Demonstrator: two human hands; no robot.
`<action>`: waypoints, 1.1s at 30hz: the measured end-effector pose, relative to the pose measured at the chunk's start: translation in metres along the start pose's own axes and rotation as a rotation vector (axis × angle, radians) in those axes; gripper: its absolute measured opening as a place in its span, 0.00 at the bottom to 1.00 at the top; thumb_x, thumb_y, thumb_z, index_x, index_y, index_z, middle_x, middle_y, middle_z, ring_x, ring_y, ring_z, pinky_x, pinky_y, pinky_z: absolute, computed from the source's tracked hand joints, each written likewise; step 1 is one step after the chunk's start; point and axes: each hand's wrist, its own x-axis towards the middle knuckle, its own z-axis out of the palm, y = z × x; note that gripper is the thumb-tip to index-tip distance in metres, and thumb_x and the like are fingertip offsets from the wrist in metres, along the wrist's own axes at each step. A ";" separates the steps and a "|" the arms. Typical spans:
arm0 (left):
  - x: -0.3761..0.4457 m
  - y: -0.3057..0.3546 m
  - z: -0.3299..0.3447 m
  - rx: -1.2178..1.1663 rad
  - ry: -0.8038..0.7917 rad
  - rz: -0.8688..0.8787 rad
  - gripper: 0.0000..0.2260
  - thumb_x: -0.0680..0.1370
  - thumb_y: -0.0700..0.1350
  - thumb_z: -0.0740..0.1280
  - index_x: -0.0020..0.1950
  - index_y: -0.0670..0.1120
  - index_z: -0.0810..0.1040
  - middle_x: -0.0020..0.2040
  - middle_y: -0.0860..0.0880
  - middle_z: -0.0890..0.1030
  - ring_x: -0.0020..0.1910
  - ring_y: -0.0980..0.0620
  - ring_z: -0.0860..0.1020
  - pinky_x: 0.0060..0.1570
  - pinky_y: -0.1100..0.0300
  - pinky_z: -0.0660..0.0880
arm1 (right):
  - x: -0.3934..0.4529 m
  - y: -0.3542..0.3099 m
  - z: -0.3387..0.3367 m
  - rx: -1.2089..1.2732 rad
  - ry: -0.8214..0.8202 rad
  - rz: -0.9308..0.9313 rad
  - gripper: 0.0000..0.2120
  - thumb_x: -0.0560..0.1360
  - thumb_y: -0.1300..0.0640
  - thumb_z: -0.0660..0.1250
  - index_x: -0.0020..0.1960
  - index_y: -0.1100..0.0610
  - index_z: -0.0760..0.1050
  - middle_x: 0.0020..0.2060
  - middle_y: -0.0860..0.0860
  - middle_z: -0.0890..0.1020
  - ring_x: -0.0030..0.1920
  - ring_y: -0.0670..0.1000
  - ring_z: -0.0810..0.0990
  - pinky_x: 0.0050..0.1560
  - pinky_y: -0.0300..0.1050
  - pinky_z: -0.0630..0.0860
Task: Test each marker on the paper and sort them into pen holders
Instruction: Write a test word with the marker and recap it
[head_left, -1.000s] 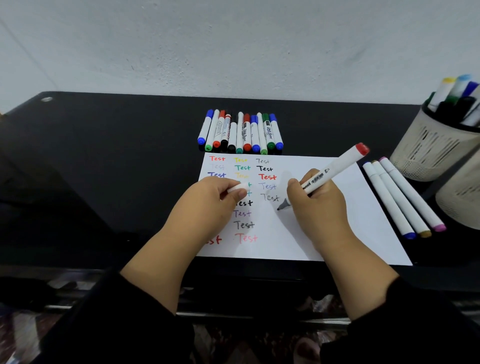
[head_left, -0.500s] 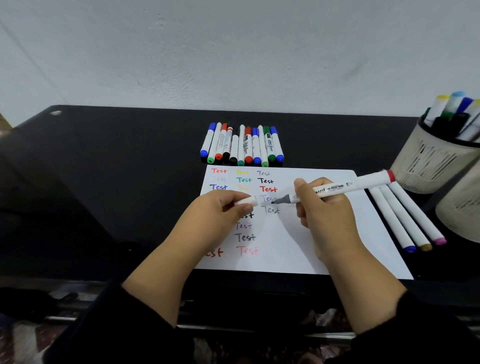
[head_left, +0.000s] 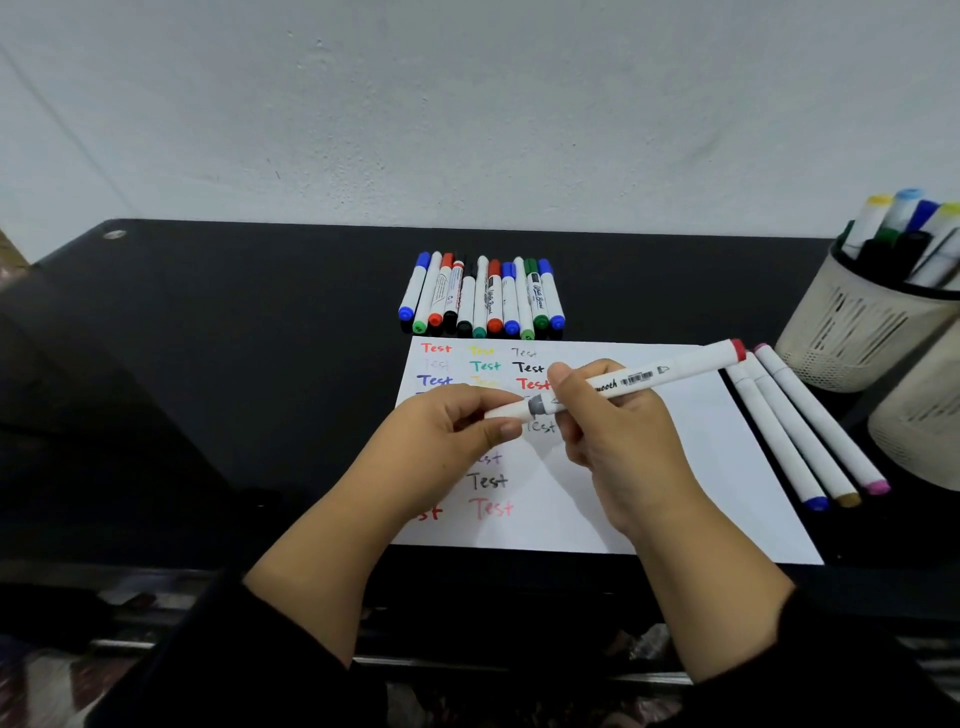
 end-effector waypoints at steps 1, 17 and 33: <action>0.000 0.000 0.000 0.001 0.007 0.004 0.10 0.76 0.50 0.66 0.41 0.67 0.74 0.42 0.59 0.80 0.37 0.72 0.72 0.33 0.80 0.66 | 0.000 -0.001 0.000 0.004 -0.025 0.006 0.09 0.75 0.58 0.69 0.37 0.54 0.72 0.25 0.49 0.74 0.25 0.44 0.68 0.26 0.37 0.65; -0.002 -0.002 -0.011 -0.051 0.077 -0.072 0.10 0.75 0.49 0.68 0.39 0.65 0.75 0.30 0.62 0.79 0.22 0.64 0.68 0.23 0.73 0.66 | 0.005 -0.009 -0.014 0.092 -0.241 0.139 0.08 0.72 0.60 0.67 0.37 0.56 0.71 0.26 0.54 0.76 0.24 0.46 0.67 0.25 0.35 0.61; 0.006 -0.011 0.000 0.068 0.184 -0.021 0.09 0.78 0.49 0.64 0.54 0.62 0.78 0.36 0.55 0.74 0.31 0.60 0.70 0.33 0.67 0.68 | 0.012 -0.008 -0.011 0.102 -0.185 0.143 0.05 0.74 0.60 0.67 0.39 0.56 0.74 0.27 0.52 0.75 0.26 0.45 0.68 0.25 0.35 0.63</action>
